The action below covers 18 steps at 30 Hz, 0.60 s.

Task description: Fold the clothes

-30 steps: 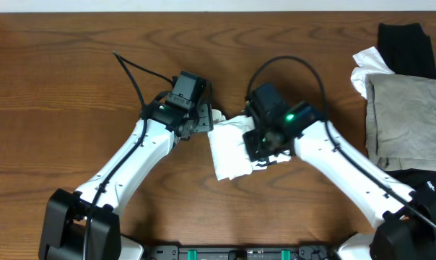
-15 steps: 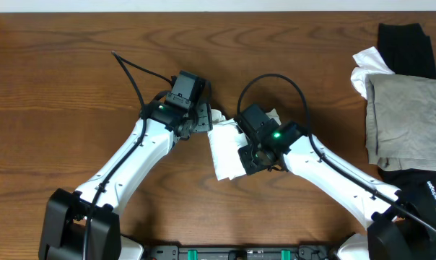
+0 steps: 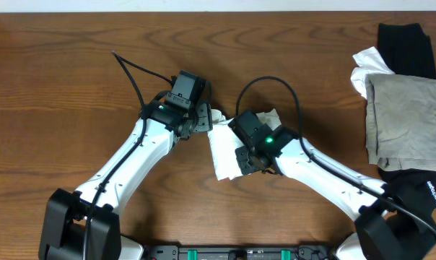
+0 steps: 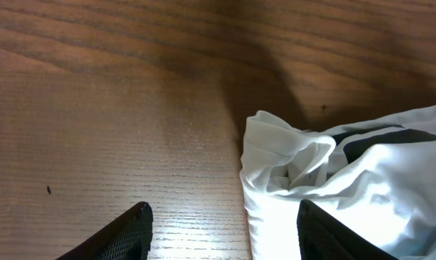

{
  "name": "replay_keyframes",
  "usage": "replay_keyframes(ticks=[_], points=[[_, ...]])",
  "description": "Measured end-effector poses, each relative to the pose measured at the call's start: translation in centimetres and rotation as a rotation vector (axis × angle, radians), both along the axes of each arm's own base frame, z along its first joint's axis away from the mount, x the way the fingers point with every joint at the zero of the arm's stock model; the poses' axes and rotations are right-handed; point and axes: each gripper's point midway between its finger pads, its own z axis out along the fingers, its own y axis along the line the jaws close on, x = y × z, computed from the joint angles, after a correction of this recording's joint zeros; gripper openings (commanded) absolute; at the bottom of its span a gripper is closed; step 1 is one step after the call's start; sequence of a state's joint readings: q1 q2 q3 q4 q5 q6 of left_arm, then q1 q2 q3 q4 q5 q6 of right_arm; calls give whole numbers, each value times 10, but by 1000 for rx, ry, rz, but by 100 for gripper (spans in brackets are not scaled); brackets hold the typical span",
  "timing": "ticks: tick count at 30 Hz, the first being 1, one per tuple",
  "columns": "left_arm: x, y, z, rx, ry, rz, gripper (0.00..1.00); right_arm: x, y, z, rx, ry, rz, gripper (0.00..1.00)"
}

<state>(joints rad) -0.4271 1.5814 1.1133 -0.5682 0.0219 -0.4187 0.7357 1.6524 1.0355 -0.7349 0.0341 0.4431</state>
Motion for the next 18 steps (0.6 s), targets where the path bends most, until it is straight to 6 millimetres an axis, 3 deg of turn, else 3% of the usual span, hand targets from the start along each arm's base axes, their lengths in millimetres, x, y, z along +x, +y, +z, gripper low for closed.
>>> replay_keyframes(ticks=[2,4,9,13,18], points=[[0,0,0,0,1,0,64,1,-5,-6,-30,3,-36,3],[0,0,0,0,1,0,65,1,-13,-10,-69,2,-82,1],[-1,1,-1,3,6,0,64,1,-43,-3,-169,-30,-240,6],[-2,1,-1,3,7,0,64,7,-58,9,-185,-76,-322,18],[-2,1,-1,5,11,0,64,5,-86,14,-248,-71,-425,19]])
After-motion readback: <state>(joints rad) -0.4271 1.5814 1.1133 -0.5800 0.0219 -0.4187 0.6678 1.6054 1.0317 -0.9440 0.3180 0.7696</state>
